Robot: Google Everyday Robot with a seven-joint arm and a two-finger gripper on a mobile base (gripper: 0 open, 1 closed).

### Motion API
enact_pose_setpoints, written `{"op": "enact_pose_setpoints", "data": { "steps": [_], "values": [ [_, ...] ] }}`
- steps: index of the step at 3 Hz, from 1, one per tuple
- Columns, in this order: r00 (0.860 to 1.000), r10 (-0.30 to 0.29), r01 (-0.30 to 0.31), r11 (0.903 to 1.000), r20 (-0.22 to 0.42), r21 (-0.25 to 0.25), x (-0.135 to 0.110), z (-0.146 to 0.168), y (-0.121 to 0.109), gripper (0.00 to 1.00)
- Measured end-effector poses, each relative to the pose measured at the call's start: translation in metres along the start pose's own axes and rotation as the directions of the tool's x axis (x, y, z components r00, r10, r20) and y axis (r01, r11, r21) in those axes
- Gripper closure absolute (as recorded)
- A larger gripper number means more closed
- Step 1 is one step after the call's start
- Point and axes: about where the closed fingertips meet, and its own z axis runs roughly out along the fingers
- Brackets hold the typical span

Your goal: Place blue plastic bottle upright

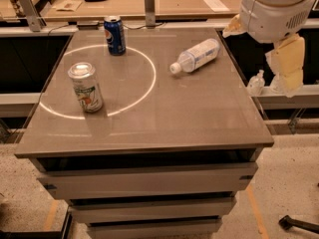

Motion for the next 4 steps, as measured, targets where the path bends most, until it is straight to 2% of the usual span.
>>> {"op": "enact_pose_setpoints", "data": {
  "steps": [1,2,3,4],
  "values": [
    [0.997,-0.027,0.025,0.9993,0.073,0.026,0.022,0.01,-0.027,0.0],
    [0.995,-0.027,0.016,0.9933,0.099,0.115,0.044,-0.002,-0.073,0.0],
    [0.997,-0.015,-0.001,0.9816,0.082,0.191,0.054,-0.025,-0.106,0.0],
    [0.999,-0.021,0.01,0.9772,0.049,0.212,0.057,-0.022,-0.143,0.0]
  ]
}}
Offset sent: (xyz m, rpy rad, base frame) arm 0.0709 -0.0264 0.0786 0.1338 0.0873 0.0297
